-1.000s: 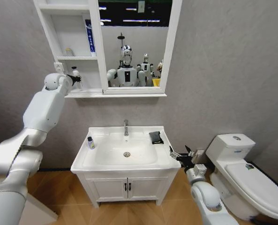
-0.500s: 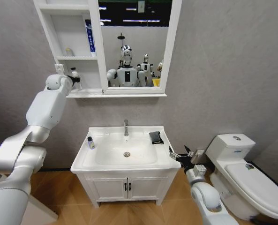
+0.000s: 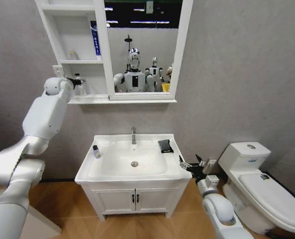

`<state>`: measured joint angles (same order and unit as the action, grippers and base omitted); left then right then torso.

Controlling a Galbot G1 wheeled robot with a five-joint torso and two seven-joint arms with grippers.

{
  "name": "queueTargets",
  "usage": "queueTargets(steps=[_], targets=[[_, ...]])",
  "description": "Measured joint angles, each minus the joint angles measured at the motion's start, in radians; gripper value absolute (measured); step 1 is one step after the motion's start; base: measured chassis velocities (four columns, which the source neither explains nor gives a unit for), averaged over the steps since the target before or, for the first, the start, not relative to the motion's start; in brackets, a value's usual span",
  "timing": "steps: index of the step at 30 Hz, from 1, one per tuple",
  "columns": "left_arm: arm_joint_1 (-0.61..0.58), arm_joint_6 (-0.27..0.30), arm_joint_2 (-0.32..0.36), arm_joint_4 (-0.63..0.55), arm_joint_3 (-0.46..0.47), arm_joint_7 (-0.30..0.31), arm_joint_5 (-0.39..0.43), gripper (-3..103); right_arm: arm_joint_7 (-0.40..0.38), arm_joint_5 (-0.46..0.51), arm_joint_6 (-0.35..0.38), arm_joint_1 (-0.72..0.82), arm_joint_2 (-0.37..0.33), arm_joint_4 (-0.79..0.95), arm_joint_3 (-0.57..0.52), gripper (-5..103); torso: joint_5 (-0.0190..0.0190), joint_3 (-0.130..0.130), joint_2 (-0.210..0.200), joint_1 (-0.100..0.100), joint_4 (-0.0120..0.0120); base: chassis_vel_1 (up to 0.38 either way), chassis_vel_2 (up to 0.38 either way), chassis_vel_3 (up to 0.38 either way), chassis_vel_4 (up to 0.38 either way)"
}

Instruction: Move facial cleanser and shampoo from washbasin to cabinet, then wipe washbasin with towel.

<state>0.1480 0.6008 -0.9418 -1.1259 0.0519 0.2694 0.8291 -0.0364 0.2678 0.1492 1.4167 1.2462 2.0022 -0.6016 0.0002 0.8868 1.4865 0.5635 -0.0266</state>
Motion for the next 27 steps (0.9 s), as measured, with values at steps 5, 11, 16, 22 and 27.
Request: queueTargets(steps=[5, 11, 16, 22, 27], targets=[[-0.163, 0.044, 0.125, -0.304, 0.067, 0.121, 0.14, 100, -0.001, 0.001, 0.001, 0.004, 0.001, 0.002, -0.002, 100, 0.0, 0.0, 0.0, 0.0, 0.0003, 0.0, 0.0, 0.0, 0.0], [-0.5, -0.008, 0.236, -0.605, 0.239, 0.164, 0.194, 100, -0.003, -0.004, 0.001, 0.01, 0.014, 0.004, 0.003, 100, 0.0002, 0.0, 0.0, 0.0, 0.0009, 0.0, 0.0, 0.0, 0.0], [-0.796, -0.168, 0.168, -0.712, 0.325, 0.148, 0.075, 100, -0.005, -0.014, 0.003, 0.009, 0.024, 0.006, 0.011, 100, -0.0001, 0.0, 0.0, 0.0, 0.0001, 0.0, 0.0, 0.0, 0.0], [-0.955, -0.27, 0.036, -0.691, 0.346, 0.092, -0.086, 100, -0.006, -0.014, 0.007, 0.007, 0.017, 0.007, 0.012, 100, -0.0004, 0.0, 0.0, 0.0, 0.0002, 0.0, 0.0, 0.0, 0.0], [-1.005, -0.356, -0.091, -0.546, 0.336, 0.03, -0.277, 100, -0.006, -0.011, 0.004, 0.016, 0.012, 0.003, 0.001, 100, -0.0002, 0.0, 0.0, 0.0, -0.0001, 0.0, 0.0, 0.0, 0.0]])
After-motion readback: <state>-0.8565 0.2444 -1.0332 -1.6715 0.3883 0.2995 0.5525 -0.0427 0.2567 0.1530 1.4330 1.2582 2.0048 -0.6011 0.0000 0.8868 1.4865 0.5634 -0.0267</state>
